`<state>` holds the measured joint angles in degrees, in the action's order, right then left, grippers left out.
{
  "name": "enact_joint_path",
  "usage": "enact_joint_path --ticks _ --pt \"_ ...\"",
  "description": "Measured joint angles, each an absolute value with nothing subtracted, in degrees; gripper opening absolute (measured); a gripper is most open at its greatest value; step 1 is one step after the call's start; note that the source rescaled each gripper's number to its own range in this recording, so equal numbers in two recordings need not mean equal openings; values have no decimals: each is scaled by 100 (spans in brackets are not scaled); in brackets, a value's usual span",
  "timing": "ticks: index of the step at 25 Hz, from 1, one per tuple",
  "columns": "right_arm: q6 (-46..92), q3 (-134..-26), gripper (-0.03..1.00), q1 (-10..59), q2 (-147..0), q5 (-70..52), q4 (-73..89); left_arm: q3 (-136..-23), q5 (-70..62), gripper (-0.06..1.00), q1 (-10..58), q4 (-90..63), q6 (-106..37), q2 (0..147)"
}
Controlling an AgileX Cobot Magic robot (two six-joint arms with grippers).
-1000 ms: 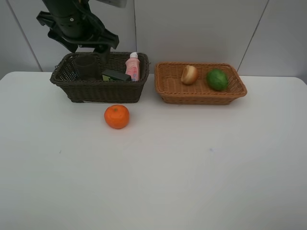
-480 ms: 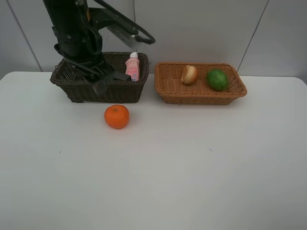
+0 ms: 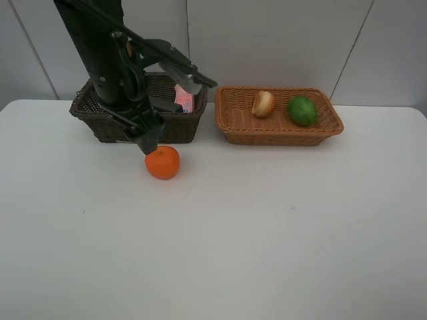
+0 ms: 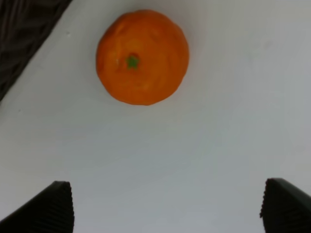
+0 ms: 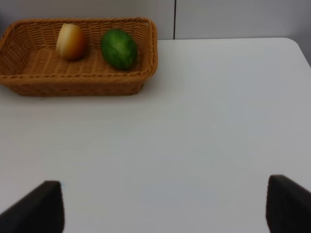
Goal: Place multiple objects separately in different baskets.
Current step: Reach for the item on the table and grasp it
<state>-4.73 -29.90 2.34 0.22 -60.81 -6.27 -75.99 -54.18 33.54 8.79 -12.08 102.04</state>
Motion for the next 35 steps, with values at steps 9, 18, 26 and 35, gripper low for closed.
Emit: enact_joint_path --ticks 9,18,26,35 --pt "-473 -2990 83 234 22 -6081 -627 -7211 -4898 100 3354 585 -1405 10386" --pt "-473 -2990 83 234 22 -6081 -627 -7170 -4258 100 3354 585 -1153 10846" --pt "-473 -2990 83 234 22 -6081 -627 -7170 -3728 100 3345 762 1253 11107" --pt "-473 -2990 83 234 22 -6081 -627 -7170 -3726 100 3273 1331 2964 11336"
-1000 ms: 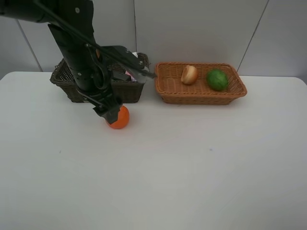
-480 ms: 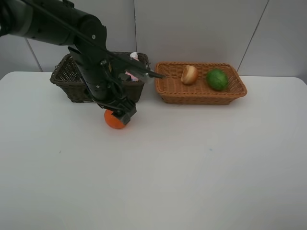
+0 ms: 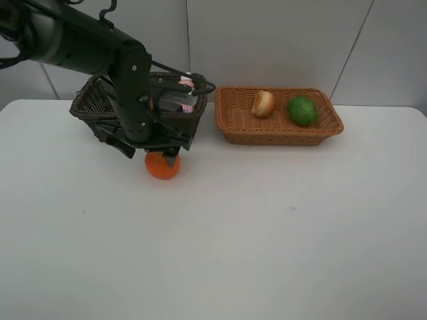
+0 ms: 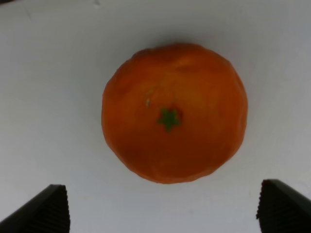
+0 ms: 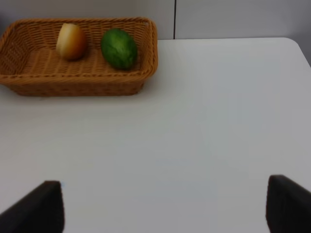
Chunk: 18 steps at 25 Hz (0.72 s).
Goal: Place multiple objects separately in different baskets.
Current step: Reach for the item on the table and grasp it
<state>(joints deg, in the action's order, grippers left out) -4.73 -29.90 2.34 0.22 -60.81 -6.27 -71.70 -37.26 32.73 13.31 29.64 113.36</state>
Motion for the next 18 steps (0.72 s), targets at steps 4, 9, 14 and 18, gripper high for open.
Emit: enact_joint_path --ticks 4,9,14,18 --pt "-473 -2990 83 234 22 -6081 -627 -7170 -3637 100 3273 1335 2964 11418" --pt "-473 -2990 83 234 22 -6081 -627 -7170 -3401 100 3273 1335 2964 11417" --pt "-473 -2990 83 234 22 -6081 -627 -7170 -3332 100 3273 1384 2964 11417" --pt "-473 -2990 83 234 22 -6081 -627 -7170 -3186 100 3273 1457 2964 11417"
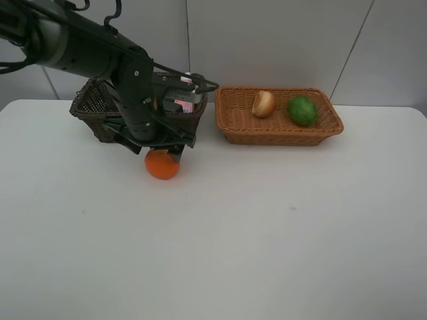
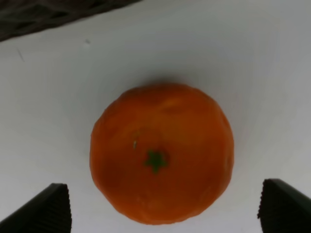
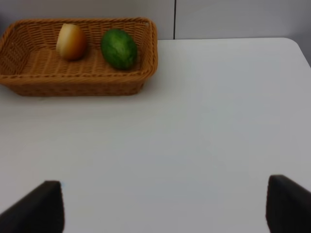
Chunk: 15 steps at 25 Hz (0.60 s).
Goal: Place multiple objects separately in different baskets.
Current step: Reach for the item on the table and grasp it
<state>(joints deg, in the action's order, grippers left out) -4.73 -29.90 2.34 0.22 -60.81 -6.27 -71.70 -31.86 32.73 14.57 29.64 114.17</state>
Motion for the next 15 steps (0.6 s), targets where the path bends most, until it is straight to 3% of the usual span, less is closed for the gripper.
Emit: enact_joint_path --ticks 15 --pt "-473 -2990 83 234 22 -6081 -627 -7170 -3077 100 3215 1487 2964 11571"
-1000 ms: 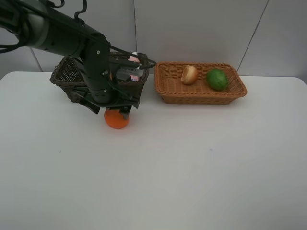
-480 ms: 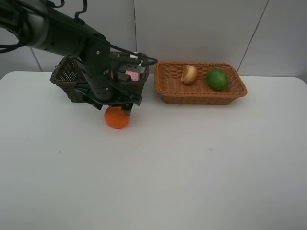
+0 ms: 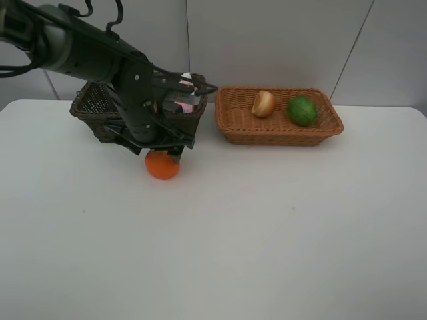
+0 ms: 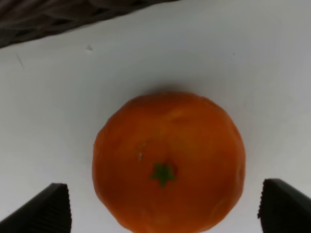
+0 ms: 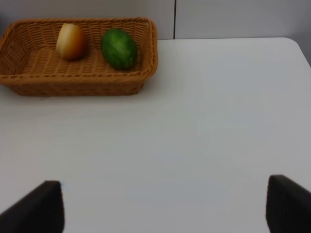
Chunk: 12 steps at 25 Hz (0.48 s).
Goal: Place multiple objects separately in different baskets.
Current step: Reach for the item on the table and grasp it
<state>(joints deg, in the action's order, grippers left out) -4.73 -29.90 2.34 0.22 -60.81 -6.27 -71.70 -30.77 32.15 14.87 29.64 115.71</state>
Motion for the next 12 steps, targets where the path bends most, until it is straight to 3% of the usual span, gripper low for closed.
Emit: enact_joint_path --ticks 12 --pt "-473 -2990 83 234 22 -6081 -627 -7170 -2832 100 3215 1488 2916 11815"
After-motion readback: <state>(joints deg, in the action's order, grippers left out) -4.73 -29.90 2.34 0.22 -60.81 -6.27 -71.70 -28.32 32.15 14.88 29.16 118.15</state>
